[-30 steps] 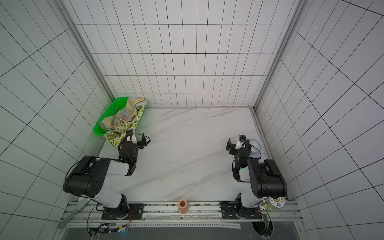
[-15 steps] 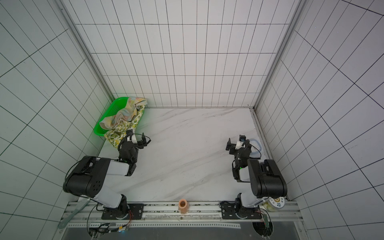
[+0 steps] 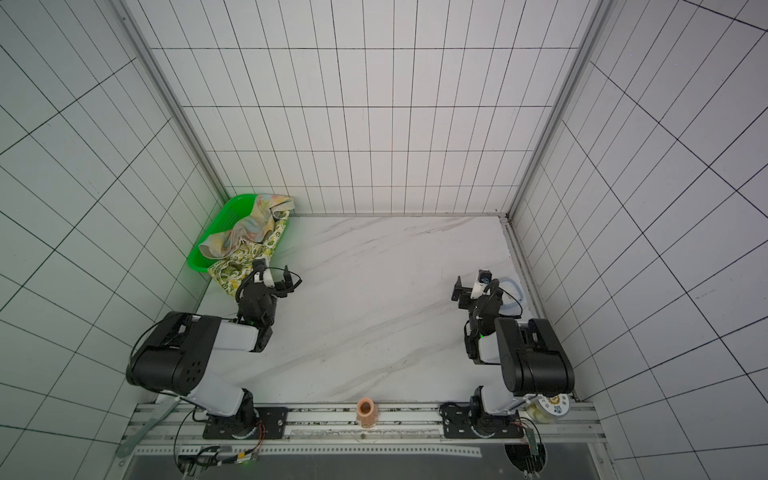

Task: Fold and stack the skirts

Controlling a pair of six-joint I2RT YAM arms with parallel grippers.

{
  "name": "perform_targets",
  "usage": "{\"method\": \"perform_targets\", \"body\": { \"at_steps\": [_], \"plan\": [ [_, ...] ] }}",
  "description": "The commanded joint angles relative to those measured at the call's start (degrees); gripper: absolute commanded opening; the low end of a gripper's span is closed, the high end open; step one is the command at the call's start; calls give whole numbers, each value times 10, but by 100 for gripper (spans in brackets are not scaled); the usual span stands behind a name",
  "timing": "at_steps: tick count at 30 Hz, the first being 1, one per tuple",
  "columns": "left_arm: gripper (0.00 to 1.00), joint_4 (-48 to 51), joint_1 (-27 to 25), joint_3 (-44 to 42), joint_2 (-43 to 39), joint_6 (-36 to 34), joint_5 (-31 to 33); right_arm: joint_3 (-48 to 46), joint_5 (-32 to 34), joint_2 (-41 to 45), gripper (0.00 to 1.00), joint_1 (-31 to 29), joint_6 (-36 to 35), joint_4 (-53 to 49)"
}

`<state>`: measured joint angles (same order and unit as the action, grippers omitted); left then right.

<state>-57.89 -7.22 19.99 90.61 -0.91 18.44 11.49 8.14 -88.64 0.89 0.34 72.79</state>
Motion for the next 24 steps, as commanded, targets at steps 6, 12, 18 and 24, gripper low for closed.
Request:
{"method": "perform_targets", "body": {
  "at_steps": [6,12,18,24],
  "plan": [
    [89,-12,-1,-3,-1,-5,-3,25,-2,2,98,5,-1,5],
    [74,72,-36,5,-105,-43,19,60,24,125,88,-19,-20,-147],
    [74,297,-46,103,-226,73,10,91,-46,194,87,-39,42,-203],
    [78,502,41,313,-162,182,-53,153,-66,165,86,-62,78,-285]
  ]
}}
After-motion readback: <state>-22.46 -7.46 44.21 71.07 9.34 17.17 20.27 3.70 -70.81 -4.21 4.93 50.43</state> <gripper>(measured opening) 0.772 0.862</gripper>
